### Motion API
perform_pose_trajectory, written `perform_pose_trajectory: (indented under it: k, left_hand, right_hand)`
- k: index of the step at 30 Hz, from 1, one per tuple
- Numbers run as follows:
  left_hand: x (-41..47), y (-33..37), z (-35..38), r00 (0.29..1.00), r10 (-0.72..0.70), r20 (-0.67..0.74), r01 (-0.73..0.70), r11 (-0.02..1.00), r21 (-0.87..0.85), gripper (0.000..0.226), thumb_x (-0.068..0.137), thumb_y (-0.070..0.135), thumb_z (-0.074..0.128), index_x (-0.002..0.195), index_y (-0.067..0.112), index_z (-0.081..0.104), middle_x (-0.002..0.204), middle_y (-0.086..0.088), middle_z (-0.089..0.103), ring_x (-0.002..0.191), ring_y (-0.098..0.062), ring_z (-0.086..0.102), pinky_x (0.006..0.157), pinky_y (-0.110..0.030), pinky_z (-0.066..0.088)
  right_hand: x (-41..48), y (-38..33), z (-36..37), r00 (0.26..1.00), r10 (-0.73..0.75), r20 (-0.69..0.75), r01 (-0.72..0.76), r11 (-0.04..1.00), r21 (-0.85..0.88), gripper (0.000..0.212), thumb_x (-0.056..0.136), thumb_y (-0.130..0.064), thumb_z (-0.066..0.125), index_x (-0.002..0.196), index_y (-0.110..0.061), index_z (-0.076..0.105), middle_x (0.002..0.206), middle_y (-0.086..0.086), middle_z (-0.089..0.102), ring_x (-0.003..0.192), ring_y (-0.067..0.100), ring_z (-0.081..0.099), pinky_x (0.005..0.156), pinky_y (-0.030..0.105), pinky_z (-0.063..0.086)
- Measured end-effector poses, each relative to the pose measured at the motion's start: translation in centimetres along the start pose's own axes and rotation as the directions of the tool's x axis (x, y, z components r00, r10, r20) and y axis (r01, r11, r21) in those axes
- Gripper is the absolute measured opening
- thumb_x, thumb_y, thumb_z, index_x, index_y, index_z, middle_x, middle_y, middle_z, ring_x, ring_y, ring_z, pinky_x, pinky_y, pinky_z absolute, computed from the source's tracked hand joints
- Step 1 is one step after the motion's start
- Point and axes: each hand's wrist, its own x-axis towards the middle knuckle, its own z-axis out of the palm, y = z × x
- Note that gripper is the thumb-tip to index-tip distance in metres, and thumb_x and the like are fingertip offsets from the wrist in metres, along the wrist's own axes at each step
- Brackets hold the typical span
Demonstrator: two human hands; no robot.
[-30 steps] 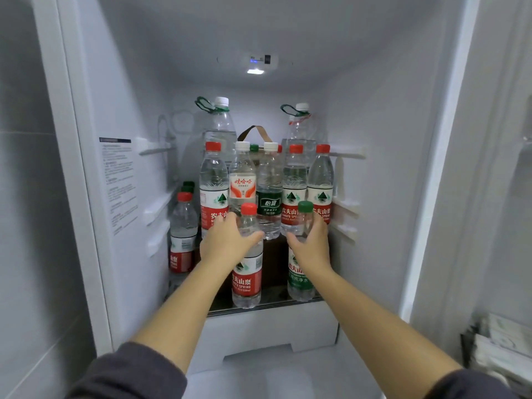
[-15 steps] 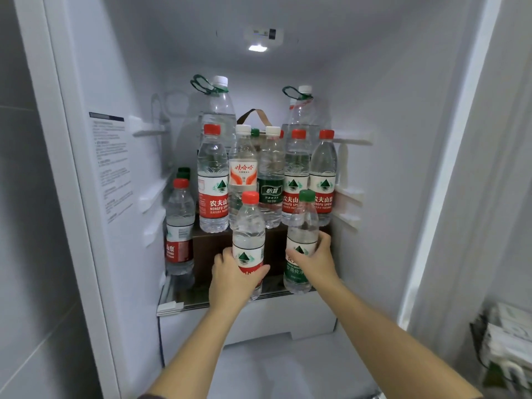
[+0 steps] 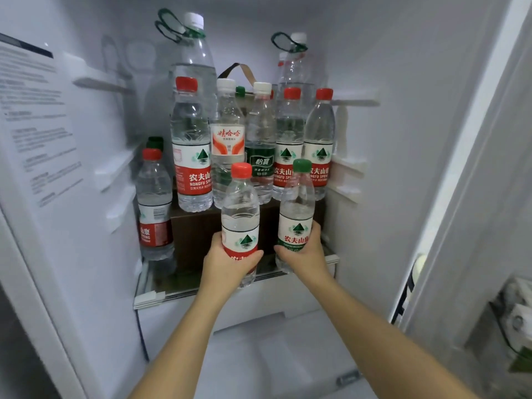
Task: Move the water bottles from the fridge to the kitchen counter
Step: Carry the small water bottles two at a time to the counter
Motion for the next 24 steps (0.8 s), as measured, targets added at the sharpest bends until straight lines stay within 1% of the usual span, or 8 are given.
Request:
perform_pose_trajectory:
  k: [4,6,8,11,15,19,22,24]
  left_hand:
    - [-0.2,-0.3,0.1,1.0,0.031,-0.007,-0.031,0.999,-0.037,0.061,0.062,0.028,0.09,0.108,0.029,0.049,0.095,0.013,0.062,0.086,-0.008,0.061,0.068,-0.016,0.044]
    - [-0.8,0.1,-0.1,0.999,0.053,0.0,-0.053,0.997,-0.053,0.06,0.063,0.029,0.089,0.108,0.033,0.049,0.093,0.019,0.061,0.085,-0.001,0.06,0.067,-0.013,0.043]
    - [-1.9,0.5,-0.1,0.998,0.06,0.025,-0.058,0.995,-0.085,0.055,0.064,0.032,0.088,0.103,0.038,0.05,0.092,0.024,0.06,0.085,0.006,0.059,0.066,-0.013,0.044]
    - [-4.3,1.2,0.3,0.996,0.071,0.062,-0.061,0.986,-0.153,0.043,0.067,0.034,0.085,0.095,0.043,0.053,0.093,0.024,0.063,0.085,0.005,0.061,0.065,-0.013,0.045]
    - [-8.1,2.4,0.6,0.99,0.104,0.096,-0.082,0.973,-0.216,0.043,0.069,0.032,0.083,0.097,0.046,0.054,0.093,0.026,0.064,0.084,0.01,0.064,0.064,-0.009,0.046]
    - [-12.3,4.0,0.9,0.982,0.133,0.132,-0.094,0.959,-0.266,0.042,0.068,0.035,0.083,0.099,0.046,0.056,0.094,0.026,0.066,0.085,0.009,0.064,0.068,-0.016,0.049]
    - [-16.0,5.7,1.3,0.979,0.149,0.14,-0.1,0.946,-0.309,0.049,0.057,0.052,0.078,0.099,0.047,0.056,0.089,0.033,0.066,0.085,0.012,0.063,0.061,-0.008,0.049]
    - [-18.6,6.9,1.7,0.975,0.165,0.149,-0.109,0.94,-0.324,0.053,0.05,0.061,0.073,0.098,0.049,0.055,0.088,0.039,0.063,0.084,0.015,0.061,0.057,-0.003,0.047]
  right_hand:
    - [-0.8,-0.1,-0.4,0.999,0.014,-0.03,-0.014,1.0,0.014,0.074,0.071,-0.005,0.08,0.13,-0.018,0.038,0.113,-0.006,0.061,0.105,0.012,0.061,0.09,0.033,0.051]
    - [-2.0,-0.3,-1.1,0.999,0.014,-0.041,-0.013,1.0,0.027,0.07,0.071,-0.003,0.08,0.125,-0.021,0.039,0.11,-0.01,0.061,0.101,0.005,0.06,0.081,0.019,0.051]
    - [-3.5,-0.8,-2.1,0.999,0.005,-0.045,-0.003,0.999,0.042,0.07,0.071,-0.003,0.081,0.127,-0.018,0.041,0.113,-0.005,0.062,0.103,0.006,0.062,0.073,0.008,0.049]
    - [-5.9,-2.1,-4.0,0.999,-0.033,-0.037,0.034,0.998,0.052,0.072,0.07,-0.002,0.082,0.129,-0.016,0.043,0.114,-0.003,0.064,0.103,0.006,0.064,0.073,0.013,0.052]
    - [-10.1,-3.1,-6.7,1.0,-0.021,-0.019,0.021,1.0,0.02,0.065,0.071,-0.01,0.084,0.124,-0.019,0.048,0.108,-0.007,0.067,0.098,0.003,0.065,0.074,0.017,0.054]
    - [-14.6,-4.0,-9.6,1.0,0.005,-0.03,-0.005,1.0,0.012,0.064,0.072,-0.013,0.084,0.123,-0.025,0.047,0.106,-0.012,0.066,0.098,0.001,0.065,0.076,0.018,0.055]
    - [-18.0,-5.2,-12.0,0.999,-0.007,-0.047,0.008,1.0,0.022,0.061,0.073,-0.01,0.083,0.121,-0.025,0.048,0.104,-0.007,0.068,0.097,0.006,0.067,0.079,0.024,0.057]
    - [-20.3,-6.2,-14.1,0.997,-0.029,-0.064,0.031,0.999,0.023,0.059,0.073,-0.007,0.082,0.118,-0.026,0.049,0.102,-0.008,0.068,0.097,0.006,0.067,0.078,0.023,0.056]
